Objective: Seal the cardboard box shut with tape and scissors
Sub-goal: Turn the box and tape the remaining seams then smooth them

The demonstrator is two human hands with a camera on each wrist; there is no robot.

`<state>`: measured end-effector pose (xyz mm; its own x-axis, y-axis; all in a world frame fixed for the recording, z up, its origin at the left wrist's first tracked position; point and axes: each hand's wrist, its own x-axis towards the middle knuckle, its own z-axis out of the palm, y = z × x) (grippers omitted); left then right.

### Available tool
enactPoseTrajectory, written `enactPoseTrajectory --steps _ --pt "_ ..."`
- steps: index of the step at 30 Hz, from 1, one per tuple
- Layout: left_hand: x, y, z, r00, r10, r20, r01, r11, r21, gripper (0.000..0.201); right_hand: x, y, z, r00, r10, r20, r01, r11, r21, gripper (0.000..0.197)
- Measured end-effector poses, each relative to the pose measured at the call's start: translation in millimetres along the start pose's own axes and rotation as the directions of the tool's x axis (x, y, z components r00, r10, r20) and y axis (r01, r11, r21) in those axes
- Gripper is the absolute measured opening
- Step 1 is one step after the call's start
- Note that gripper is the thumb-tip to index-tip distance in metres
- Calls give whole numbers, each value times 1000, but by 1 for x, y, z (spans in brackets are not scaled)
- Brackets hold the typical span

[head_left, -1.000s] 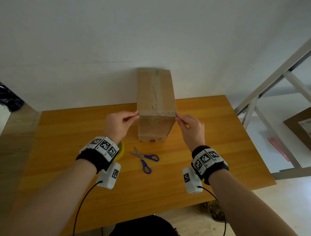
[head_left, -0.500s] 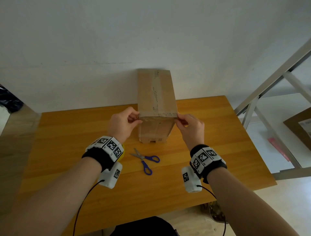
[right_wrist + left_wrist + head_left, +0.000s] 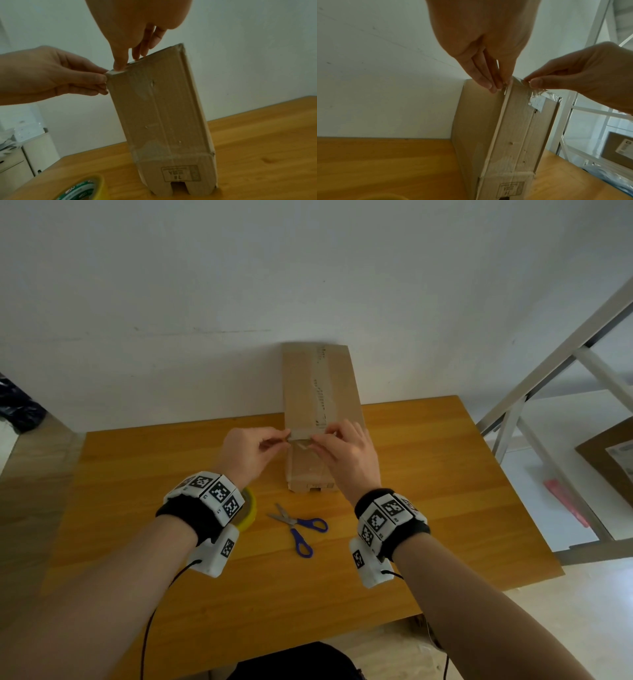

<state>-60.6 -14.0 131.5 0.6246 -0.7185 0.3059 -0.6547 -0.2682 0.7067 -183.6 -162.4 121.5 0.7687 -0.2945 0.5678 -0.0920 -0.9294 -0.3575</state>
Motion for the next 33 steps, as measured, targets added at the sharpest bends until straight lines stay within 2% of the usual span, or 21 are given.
enactPoseTrajectory --steps 4,7,13,16,22,28,33 --pt "5 -6 -3 996 83 36 -85 994 68 22 9 -10 9 999 -27 45 26 999 21 24" --pt "8 -9 -9 982 161 95 -176 968 180 18 15 -15 11 997 -28 74 28 1000 -2 17" --pt "14 -6 -16 952 236 194 -286 910 300 18 27 -8 8 983 72 171 -81 996 45 22" --pt "16 -5 -15 949 237 208 -293 907 303 16 29 0 -2 973 95 213 -108 993 50 20" --pt "18 -6 -16 943 233 238 -299 907 297 17 22 24 -20 966 149 210 -161 986 43 15" --pt "22 -3 -14 939 229 255 -299 910 286 17 10 49 -35 963 223 148 -225 974 -5 12" --pt "23 2 -8 936 243 253 -309 913 265 14 3 61 -45 951 297 90 -303 951 61 13"
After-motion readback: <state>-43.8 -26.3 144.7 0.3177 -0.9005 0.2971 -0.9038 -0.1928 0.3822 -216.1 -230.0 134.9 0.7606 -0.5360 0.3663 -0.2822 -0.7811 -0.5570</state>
